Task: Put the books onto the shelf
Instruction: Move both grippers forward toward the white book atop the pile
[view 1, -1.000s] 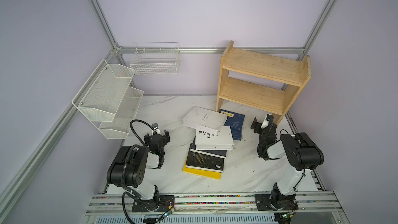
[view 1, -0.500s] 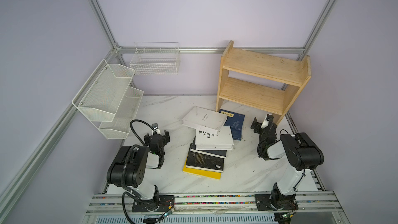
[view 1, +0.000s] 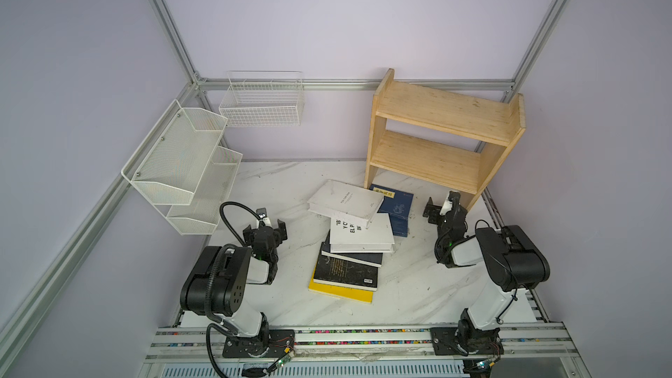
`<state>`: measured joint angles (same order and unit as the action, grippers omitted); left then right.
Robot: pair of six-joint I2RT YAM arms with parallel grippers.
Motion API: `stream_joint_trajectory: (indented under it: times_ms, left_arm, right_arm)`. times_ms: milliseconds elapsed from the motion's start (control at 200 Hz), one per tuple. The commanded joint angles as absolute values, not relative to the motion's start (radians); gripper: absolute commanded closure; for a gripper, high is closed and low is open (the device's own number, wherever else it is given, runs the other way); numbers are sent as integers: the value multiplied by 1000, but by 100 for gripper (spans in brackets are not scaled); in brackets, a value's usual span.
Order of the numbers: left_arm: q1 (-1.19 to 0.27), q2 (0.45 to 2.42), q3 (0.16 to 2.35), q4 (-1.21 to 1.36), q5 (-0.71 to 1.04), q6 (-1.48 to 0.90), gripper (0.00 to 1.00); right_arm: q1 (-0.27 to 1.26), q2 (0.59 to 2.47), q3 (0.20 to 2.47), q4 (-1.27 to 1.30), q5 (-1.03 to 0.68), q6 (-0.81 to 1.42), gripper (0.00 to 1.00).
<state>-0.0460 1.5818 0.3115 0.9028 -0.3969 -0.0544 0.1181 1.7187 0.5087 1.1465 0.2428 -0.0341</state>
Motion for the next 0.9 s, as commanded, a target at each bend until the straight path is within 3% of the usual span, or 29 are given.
stream_joint_trajectory:
  times_ms: [0,80,165,315,475,575,755,820,895]
  left_arm:
    - [-50,1436,446,742,-403,-22,0]
    - [-51,1287,540,489,-371,-72,1]
    - [-55,1193,654,242,-225,-146,0]
    - [-88,1133,848,-78,-124,-512,0]
    - [-135,1122,896,-117,57,-873,0]
    - [-210,1137,939,-141,84,-983,0]
    - [-320,1142,996,-134,43,-990,0]
    - [-321,1128,936,-11,44,-1044,0]
    - [-307,1115,844,110,53,-1119,0]
  right_arm:
    - [145,1551,614,946,200,-70,3]
    - [150,1449,637,881,185,-12,3]
    - [155,1379,758,597,167,120,3]
    - [224,1307,873,306,96,428,3]
    - [370,1261,874,256,71,733,3]
    - [441,1268,914,227,17,857,3]
    - [543,1277,1049,185,0,805,3]
    - [533,1264,1010,301,-101,818,3]
    - [531,1249,1027,180,-39,854,3]
